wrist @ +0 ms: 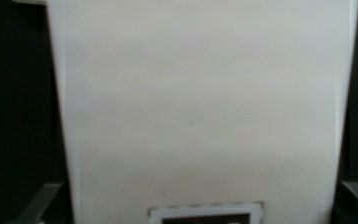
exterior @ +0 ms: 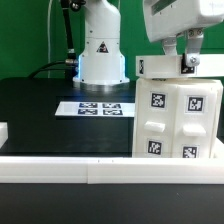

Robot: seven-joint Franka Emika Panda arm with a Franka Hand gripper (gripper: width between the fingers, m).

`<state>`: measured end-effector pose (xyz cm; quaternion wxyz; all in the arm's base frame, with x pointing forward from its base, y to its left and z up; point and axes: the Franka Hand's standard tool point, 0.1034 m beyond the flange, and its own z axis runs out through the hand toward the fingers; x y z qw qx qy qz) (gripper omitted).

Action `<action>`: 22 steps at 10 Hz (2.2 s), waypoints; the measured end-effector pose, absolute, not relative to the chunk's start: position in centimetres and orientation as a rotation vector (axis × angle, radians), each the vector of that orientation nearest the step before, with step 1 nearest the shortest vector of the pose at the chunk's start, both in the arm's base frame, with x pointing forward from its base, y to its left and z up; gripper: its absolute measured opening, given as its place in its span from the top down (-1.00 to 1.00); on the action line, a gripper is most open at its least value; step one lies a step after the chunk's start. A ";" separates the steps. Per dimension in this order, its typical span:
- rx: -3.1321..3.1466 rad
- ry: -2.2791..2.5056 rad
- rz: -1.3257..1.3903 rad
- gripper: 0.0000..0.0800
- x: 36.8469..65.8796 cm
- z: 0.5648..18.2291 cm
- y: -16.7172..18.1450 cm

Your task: Assemble cabinet

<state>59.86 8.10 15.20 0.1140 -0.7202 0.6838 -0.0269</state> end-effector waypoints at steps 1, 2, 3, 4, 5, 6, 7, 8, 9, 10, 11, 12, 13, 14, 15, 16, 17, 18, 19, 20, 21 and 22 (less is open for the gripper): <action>-2.050 2.058 -0.063 -0.60 59.9 15.2 8.2; -2.044 2.060 -0.058 -0.60 59.8 15.2 8.3; -2.055 2.049 -0.060 -0.87 59.8 15.2 8.4; -2.059 2.044 -0.060 -0.97 59.8 15.2 8.4; -2.072 2.003 -0.069 -0.99 59.9 15.8 8.3; -2.065 1.979 -0.069 -0.99 59.8 16.7 8.4; -2.044 1.965 -0.069 -0.99 59.9 17.9 8.6; -2.024 1.960 -0.069 -0.99 60.0 18.6 8.7; -2.024 1.959 -0.070 -0.99 60.1 18.6 8.8; -2.034 1.951 -0.071 -0.99 60.1 18.5 8.8; -2.062 1.923 -0.077 -0.99 60.1 18.5 8.8; -2.063 1.923 -0.076 -0.99 60.0 18.4 8.8; -2.228 1.776 -0.077 -0.99 59.9 18.5 9.1; -2.361 1.618 -0.089 -0.99 60.1 18.7 9.3; -2.465 1.471 -0.092 -0.99 60.2 18.9 9.2; -2.576 1.295 -0.079 -0.99 60.2 19.0 9.3; -2.646 1.158 -0.068 -0.99 60.5 19.1 9.6; -2.686 1.063 -0.085 -0.99 60.6 19.1 9.6; -2.730 0.953 -0.099 -0.99 60.5 19.0 9.5; -2.761 0.866 -0.111 -0.99 60.5 19.0 9.5; -2.802 0.739 -0.127 -0.99 60.5 19.0 9.5; -2.902 0.484 -0.160 -0.99 60.4 18.9 9.5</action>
Offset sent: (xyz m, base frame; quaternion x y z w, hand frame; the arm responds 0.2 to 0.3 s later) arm 0.0000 0.0000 0.0000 0.0000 0.0000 0.0000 1.0000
